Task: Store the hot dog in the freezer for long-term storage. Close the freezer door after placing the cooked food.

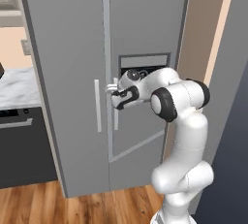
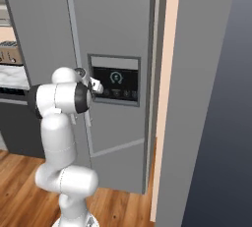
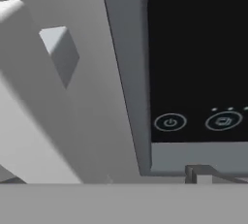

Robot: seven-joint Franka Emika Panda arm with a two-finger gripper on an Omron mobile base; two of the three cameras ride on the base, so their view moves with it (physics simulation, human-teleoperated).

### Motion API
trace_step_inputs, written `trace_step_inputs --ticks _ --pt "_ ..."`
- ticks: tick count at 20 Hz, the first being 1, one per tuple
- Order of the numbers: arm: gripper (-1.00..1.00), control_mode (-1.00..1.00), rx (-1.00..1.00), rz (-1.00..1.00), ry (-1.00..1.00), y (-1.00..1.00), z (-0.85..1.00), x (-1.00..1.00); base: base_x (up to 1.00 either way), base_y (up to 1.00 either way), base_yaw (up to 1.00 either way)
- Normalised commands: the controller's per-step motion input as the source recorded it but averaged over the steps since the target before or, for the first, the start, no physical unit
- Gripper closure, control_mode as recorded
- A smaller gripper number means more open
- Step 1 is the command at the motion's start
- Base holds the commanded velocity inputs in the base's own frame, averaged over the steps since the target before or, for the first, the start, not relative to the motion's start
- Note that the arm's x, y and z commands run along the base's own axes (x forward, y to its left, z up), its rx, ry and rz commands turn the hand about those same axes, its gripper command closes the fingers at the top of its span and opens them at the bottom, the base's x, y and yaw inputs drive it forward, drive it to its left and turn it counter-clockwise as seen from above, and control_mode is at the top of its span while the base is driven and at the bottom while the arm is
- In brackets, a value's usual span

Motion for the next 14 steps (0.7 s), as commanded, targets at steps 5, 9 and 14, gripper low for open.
trace_step_inputs --ticks 5,9,14 --pt "-1.0 -1.0 -0.1 -0.02 0.05 0.01 0.0 0.54 0.0 0.0 0.0" --pt "-1.0 -1.0 -0.13 -0.02 0.11 0.0 0.0 0.61 0.0 0.0 0.0" --pt "-1.0 -1.0 -0.1 -0.02 0.12 0.0 0.0 0.5 0.0 0.0 0.0"
